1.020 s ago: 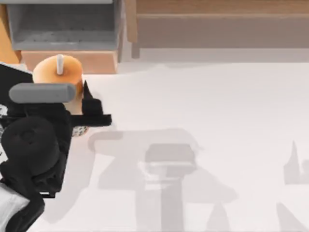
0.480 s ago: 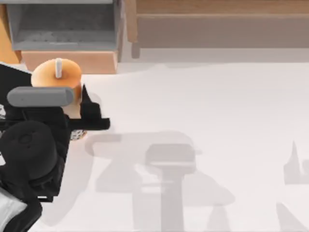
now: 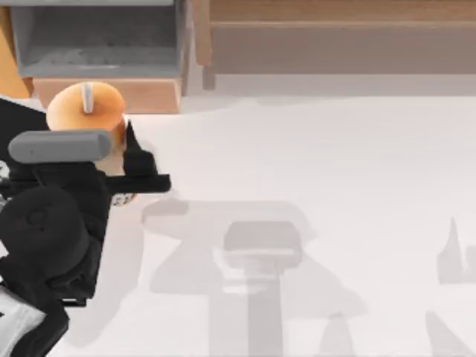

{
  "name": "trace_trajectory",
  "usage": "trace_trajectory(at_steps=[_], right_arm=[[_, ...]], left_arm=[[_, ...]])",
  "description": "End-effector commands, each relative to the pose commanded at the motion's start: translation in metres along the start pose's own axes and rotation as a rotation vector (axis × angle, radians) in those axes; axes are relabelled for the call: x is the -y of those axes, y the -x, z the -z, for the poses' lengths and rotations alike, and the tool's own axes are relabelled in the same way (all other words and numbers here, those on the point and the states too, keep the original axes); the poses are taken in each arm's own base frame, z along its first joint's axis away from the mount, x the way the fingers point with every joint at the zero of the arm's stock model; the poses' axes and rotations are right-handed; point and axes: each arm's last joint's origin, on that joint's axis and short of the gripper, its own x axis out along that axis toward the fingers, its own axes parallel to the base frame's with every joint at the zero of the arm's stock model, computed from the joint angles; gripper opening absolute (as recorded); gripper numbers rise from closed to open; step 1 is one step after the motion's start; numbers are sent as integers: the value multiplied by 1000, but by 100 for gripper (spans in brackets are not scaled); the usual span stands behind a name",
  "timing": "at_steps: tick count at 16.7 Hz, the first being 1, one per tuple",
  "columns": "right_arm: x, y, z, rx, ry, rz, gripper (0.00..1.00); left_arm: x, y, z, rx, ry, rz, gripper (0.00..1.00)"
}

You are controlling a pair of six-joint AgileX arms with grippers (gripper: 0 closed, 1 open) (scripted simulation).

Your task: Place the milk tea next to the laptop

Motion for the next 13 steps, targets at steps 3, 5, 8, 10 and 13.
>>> trace_trajectory(at_steps=[3, 5, 8, 10, 13], right_arm=[[0, 0, 0, 0, 0, 0, 100], [0, 0, 0, 0, 0, 0, 100], [0, 0, 0, 0, 0, 0, 100], [0, 0, 0, 0, 0, 0, 100], [0, 0, 0, 0, 0, 0, 100]], left_arm=[[1, -1, 4, 15, 9, 2, 0], [1, -2, 9, 13, 8, 3, 0], [0, 0, 19, -12, -8, 4, 0], [-2, 3, 28, -48, -31, 4, 0], [-3, 4, 31, -64, -41, 3, 0]])
